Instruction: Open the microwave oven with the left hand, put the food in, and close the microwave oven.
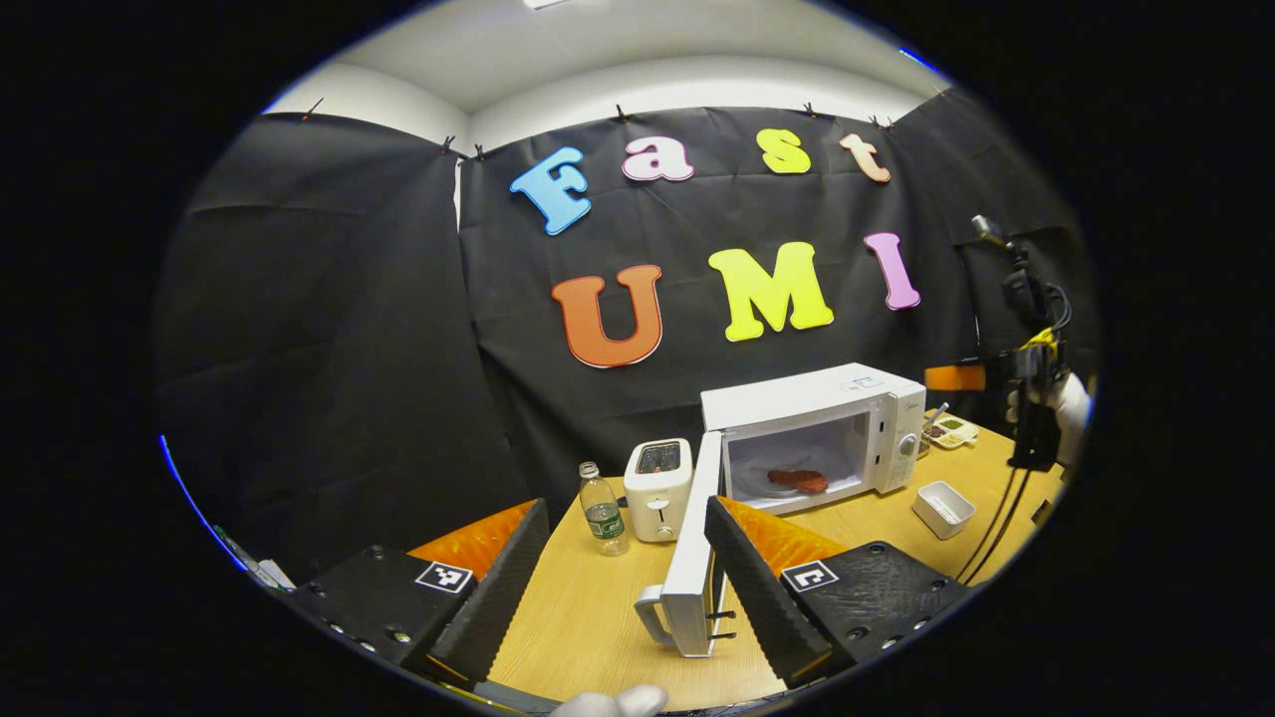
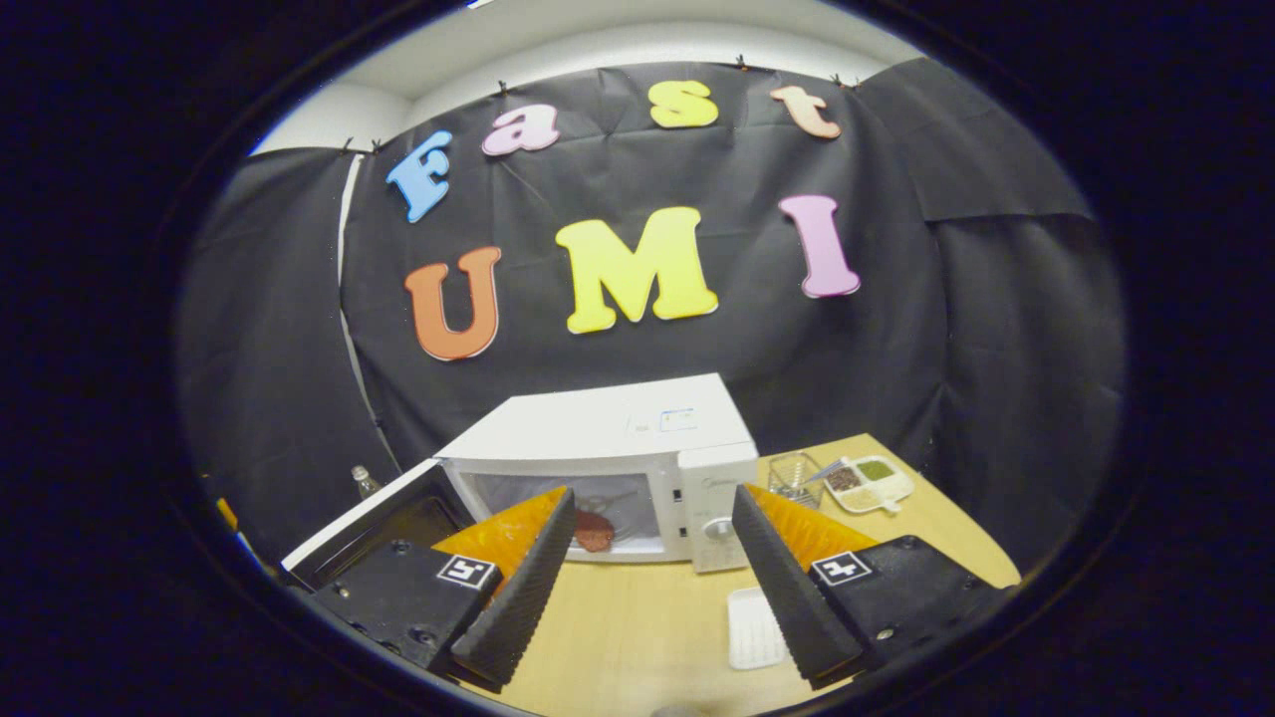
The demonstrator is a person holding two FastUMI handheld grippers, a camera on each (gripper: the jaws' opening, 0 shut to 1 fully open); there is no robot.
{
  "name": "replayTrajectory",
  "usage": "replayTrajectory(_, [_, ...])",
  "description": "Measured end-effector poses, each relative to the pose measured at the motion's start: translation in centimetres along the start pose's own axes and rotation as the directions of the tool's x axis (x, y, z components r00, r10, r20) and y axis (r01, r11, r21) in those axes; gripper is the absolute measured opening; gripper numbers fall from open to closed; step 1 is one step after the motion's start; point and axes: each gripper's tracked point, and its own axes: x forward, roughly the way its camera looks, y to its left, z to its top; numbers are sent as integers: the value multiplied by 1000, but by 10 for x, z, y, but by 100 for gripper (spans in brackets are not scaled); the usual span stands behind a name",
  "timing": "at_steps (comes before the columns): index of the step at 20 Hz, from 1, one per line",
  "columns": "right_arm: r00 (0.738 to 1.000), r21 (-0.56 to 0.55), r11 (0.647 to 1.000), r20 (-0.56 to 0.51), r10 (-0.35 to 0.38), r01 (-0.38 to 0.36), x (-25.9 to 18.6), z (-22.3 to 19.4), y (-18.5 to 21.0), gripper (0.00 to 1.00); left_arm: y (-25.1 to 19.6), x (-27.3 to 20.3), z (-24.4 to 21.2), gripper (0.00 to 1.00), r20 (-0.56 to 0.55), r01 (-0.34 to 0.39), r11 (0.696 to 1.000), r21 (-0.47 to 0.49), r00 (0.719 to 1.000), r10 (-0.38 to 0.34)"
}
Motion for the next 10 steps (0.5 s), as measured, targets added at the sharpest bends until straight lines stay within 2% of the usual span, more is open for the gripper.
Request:
replayTrajectory(2, [1000,5,1000,-3,-17,17,-36,3,-19,100,6,5,-4,96,16,-3,1000,6,1000,3])
replayTrajectory(3, [999,8,999,-2,-32,32,-54,4,-28,89,9,8,-6,96,19,-7,1000,7,1000,7])
replayTrajectory(4, [999,17,999,-1,-38,38,-74,3,-36,100,12,13,-11,96,17,-14,1000,0,1000,14])
replayTrajectory(5, [999,14,999,-6,-38,38,-89,-1,-38,89,16,16,-14,96,21,-20,1000,-9,1000,21])
replayTrajectory(6, [999,9,999,-17,-46,46,-103,-7,-41,100,18,19,-19,96,15,-24,1000,-19,1000,25])
replayTrajectory(7, [999,8,999,-24,-35,35,-117,-9,-40,89,20,24,-23,97,10,-31,999,-25,999,31])
replayTrajectory(8, [999,10,999,-36,-37,38,-129,-14,-40,100,21,27,-29,97,7,-33,999,-32,999,33])
replayTrajectory(9, [998,13,999,-50,-31,32,-138,-18,-40,100,21,29,-34,97,0,-30,999,-42,1000,30])
replayTrajectory(10, [998,16,1000,-62,-23,24,-147,-21,-39,90,19,32,-38,97,-3,-27,998,-48,1000,27])
